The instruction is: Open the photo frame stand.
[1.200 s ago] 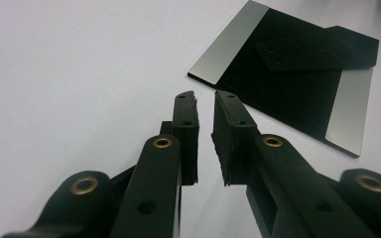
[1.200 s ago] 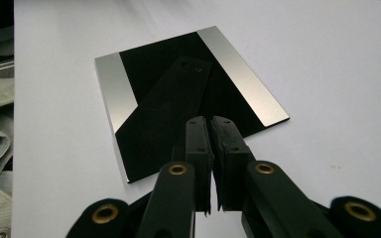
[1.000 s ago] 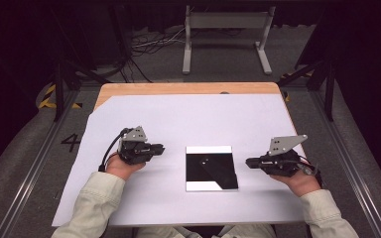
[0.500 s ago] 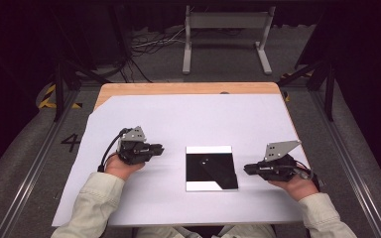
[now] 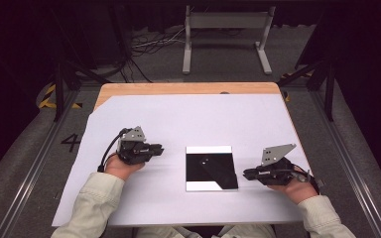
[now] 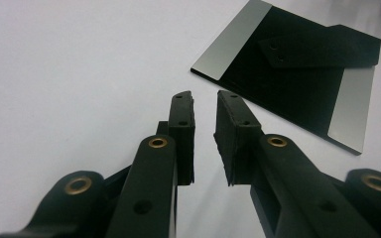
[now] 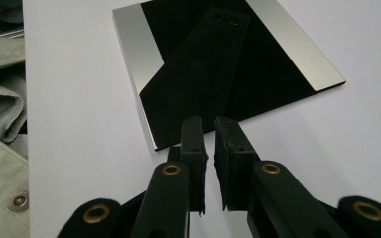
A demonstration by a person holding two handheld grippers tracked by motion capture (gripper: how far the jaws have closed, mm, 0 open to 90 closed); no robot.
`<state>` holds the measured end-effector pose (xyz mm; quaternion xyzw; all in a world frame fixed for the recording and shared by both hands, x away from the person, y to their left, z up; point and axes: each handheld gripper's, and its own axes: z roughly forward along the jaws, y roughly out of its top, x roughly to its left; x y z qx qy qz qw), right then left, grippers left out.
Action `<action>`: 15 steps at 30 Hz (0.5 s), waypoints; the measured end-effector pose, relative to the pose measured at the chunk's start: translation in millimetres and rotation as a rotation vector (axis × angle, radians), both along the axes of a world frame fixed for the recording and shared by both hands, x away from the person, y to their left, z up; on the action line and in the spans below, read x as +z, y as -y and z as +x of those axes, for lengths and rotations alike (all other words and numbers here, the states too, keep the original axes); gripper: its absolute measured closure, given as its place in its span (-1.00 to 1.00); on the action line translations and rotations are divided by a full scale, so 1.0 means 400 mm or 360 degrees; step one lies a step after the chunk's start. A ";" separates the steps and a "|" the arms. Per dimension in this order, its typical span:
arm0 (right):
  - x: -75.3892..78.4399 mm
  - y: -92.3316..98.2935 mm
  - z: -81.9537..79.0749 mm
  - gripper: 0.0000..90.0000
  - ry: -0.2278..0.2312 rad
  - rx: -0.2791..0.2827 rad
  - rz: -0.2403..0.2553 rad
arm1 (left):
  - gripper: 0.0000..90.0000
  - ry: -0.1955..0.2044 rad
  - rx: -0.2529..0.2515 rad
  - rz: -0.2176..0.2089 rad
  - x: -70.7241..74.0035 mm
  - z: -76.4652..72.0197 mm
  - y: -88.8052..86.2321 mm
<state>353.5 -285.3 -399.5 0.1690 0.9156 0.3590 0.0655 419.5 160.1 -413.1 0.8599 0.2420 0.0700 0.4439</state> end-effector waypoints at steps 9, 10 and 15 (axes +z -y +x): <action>-0.009 -0.009 -0.006 0.83 -0.0047 0.0047 -0.0067 | 0.72 -0.0003 -0.0009 0.0010 -0.001 0.001 0.001; -0.013 -0.013 -0.005 0.83 -0.0069 0.0054 -0.0089 | 0.72 -0.0007 -0.0005 0.0004 -0.001 0.000 0.001; -0.021 -0.018 -0.005 0.84 -0.0115 0.0073 -0.0121 | 0.72 -0.0012 -0.0001 0.0006 -0.001 0.000 0.000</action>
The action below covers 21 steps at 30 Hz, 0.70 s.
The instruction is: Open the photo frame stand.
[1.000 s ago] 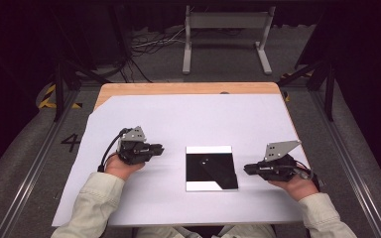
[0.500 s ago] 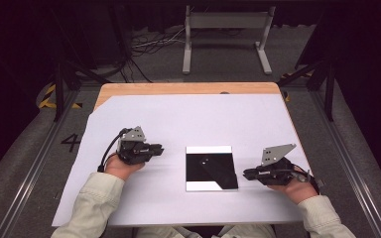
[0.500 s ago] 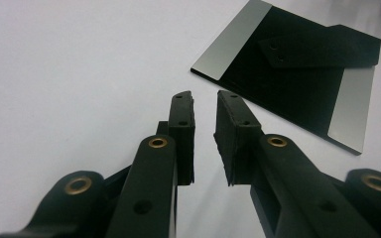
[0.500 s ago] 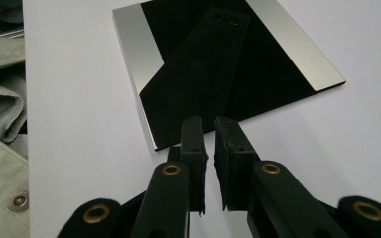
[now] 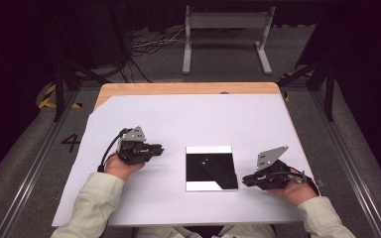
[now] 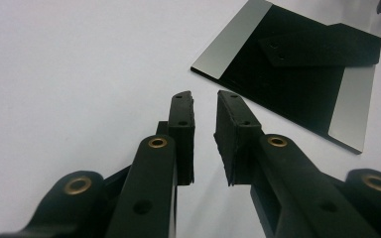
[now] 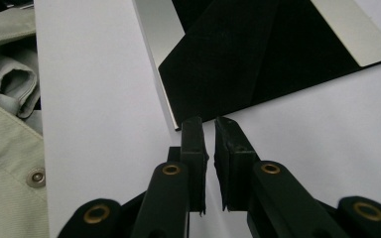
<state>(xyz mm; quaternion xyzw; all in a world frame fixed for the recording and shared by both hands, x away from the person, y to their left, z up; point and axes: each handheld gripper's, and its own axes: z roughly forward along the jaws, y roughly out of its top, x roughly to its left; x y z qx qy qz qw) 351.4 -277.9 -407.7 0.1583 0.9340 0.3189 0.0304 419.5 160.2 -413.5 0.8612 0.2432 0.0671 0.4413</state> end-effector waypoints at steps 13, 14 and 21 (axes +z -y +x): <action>-0.013 -0.010 0.002 0.83 -0.0082 0.0033 -0.0076 | 0.71 -0.0007 -0.0004 0.0005 -0.003 0.002 0.001; -0.014 -0.011 0.002 0.83 -0.0088 0.0031 -0.0082 | 0.71 -0.0006 -0.0004 0.0005 -0.003 0.002 0.001; -0.018 -0.021 0.003 0.82 -0.0119 0.0033 -0.0112 | 0.68 -0.0003 0.0012 -0.0001 -0.004 0.002 0.000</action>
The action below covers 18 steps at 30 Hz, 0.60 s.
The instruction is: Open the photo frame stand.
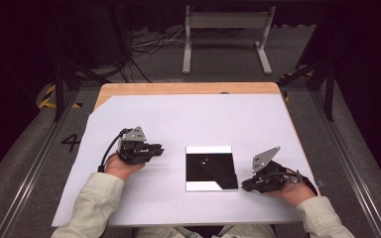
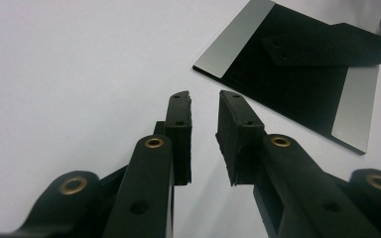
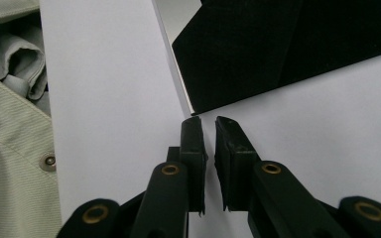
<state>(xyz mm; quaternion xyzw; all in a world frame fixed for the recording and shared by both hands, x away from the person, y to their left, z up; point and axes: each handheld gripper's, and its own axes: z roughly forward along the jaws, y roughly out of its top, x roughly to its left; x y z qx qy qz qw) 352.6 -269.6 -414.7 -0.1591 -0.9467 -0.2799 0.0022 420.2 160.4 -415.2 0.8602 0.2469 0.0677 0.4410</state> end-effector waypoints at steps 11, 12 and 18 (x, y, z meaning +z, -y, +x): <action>-0.004 -0.019 0.002 0.85 -0.0045 0.0025 -0.0051 | 0.67 0.0024 0.0013 -0.0003 0.003 -0.004 -0.005; -0.006 -0.026 0.001 0.86 -0.0059 0.0038 -0.0079 | 0.66 0.0030 0.0013 -0.0001 0.003 -0.004 -0.006; -0.007 -0.044 0.000 0.86 -0.0051 0.0052 -0.0152 | 0.66 0.0026 0.0025 -0.0009 0.003 -0.007 -0.008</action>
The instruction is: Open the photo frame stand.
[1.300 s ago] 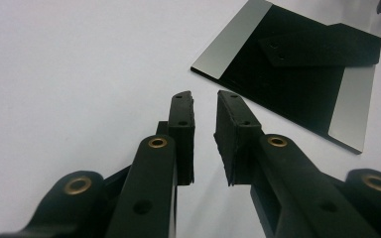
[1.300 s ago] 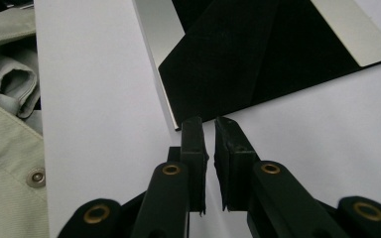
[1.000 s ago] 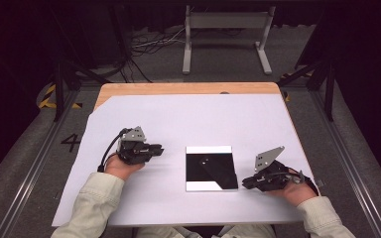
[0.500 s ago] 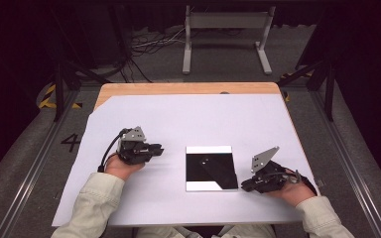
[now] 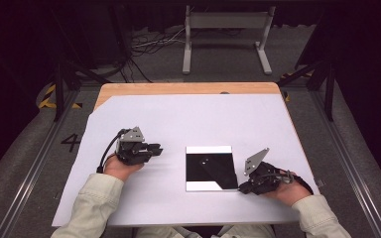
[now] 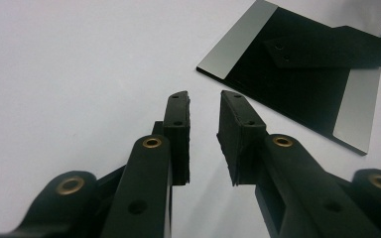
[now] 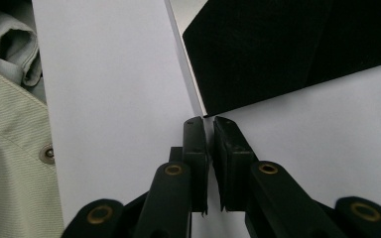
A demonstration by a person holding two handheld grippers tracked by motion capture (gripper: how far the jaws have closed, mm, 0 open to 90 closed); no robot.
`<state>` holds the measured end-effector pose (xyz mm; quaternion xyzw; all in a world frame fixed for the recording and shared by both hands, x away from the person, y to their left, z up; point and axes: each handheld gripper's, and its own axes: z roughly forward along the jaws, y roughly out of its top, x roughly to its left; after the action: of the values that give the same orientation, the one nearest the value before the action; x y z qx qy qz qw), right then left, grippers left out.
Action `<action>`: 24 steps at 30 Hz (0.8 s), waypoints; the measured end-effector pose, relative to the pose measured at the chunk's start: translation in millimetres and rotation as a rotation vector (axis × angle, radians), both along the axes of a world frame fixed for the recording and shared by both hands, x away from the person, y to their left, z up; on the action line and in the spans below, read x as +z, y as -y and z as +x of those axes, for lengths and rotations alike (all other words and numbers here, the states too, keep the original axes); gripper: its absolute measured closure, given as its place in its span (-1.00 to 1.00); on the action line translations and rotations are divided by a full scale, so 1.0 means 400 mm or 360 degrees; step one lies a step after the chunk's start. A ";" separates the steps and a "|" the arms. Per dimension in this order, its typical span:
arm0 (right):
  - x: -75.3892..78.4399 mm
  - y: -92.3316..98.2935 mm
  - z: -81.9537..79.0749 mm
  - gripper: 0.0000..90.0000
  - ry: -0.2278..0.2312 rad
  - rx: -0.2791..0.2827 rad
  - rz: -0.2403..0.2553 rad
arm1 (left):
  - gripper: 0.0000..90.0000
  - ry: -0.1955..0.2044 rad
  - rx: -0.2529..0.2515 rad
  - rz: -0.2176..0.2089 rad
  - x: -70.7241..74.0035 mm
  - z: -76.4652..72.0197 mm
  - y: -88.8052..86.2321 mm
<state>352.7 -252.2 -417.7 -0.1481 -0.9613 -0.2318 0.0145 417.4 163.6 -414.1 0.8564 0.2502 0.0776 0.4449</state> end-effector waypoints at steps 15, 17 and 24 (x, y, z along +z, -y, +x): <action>0.001 -0.003 0.001 1.00 -0.0001 -0.0008 -0.0001 | 0.63 -0.0006 0.0001 0.0000 -0.002 0.000 0.000; 0.004 -0.001 0.002 1.00 0.0012 -0.0002 0.0017 | 0.63 -0.0010 -0.0002 0.0001 -0.002 0.000 -0.001; 0.022 0.007 -0.002 1.00 0.0046 -0.0001 0.0079 | 0.62 -0.0013 0.0005 0.0002 -0.003 0.001 -0.001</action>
<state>351.8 -255.0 -408.9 -0.1445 -0.9553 -0.2577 0.0040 417.8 164.0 -415.3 0.8566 0.2532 0.0751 0.4432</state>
